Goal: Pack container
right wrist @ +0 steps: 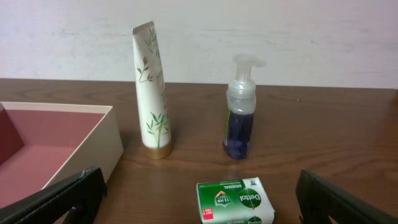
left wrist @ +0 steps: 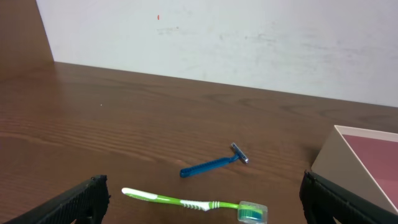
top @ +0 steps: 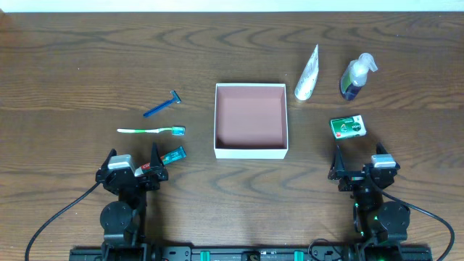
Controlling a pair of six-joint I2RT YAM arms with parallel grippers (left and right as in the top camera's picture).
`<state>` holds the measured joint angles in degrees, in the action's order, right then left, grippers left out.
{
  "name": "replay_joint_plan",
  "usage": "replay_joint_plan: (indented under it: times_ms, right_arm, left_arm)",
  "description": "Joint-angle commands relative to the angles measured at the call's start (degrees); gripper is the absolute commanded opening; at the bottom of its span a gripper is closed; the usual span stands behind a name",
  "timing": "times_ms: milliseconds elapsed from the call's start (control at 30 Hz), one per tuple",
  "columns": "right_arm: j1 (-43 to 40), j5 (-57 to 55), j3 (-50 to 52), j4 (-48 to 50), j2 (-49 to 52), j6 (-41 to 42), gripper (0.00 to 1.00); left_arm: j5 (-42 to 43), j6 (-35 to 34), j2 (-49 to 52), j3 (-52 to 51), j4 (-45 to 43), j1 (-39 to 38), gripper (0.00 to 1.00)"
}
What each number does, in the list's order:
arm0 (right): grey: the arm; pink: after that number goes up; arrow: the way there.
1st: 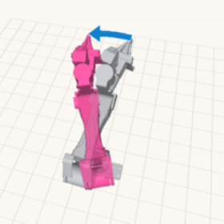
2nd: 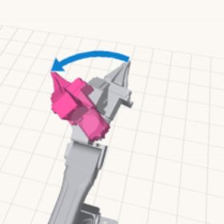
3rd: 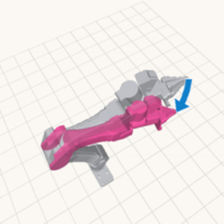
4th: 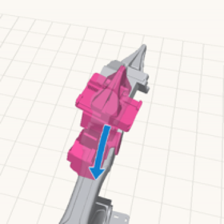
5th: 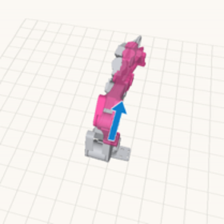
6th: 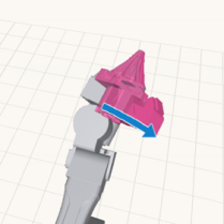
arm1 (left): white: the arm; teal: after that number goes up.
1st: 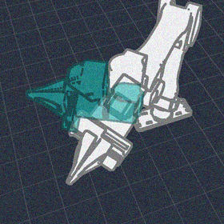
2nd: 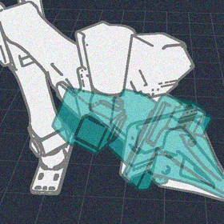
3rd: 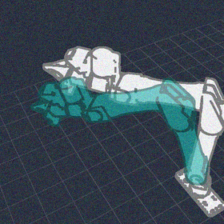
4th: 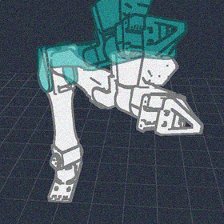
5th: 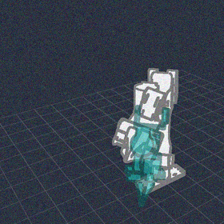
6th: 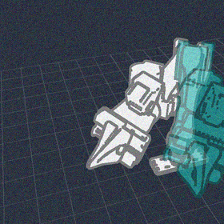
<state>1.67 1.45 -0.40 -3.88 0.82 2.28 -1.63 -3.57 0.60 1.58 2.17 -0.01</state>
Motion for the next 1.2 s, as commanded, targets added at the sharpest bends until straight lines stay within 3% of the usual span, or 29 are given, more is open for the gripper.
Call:
replay_joint_plan:
  times_ms: [0, 300, 467, 667, 933, 1167]
  right_arm:
    - [-0.5, -0.4, 0.1, -0.3, -0.5, -0.8, 0.99]
    - [-0.5, -1.6, 0.1, 1.7, -0.5, -0.1, 0.99]
    - [-0.5, 7.7, 0.1, 1.1, -0.5, 2.8, 0.99]
    - [-0.5, 9.4, -4.2, -3.3, 3.7, 5.0, 0.99]
    - [-0.5, 9.6, -26.7, -12.2, 24.1, 1.2, 0.99]
    - [-0.3, 13.7, -57.5, -33.1, 50.5, 0.0, 0.99]
  left_arm:
    - [-0.3, 0.7, 0.0, -1.4, 1.9, 0.3, 0.98]
    - [-0.3, 0.7, 0.0, -1.4, 1.9, 0.3, 0.98]
    - [-0.3, 0.7, 0.0, -1.4, 1.9, 0.3, 0.98]
    - [-0.3, 0.7, 0.0, -1.4, 1.9, 0.3, 0.98]
    - [-0.3, 0.7, 0.0, -1.4, 1.9, 0.3, 0.98]
    - [-0.3, 0.7, 0.0, -1.4, 1.9, 0.3, 0.98]
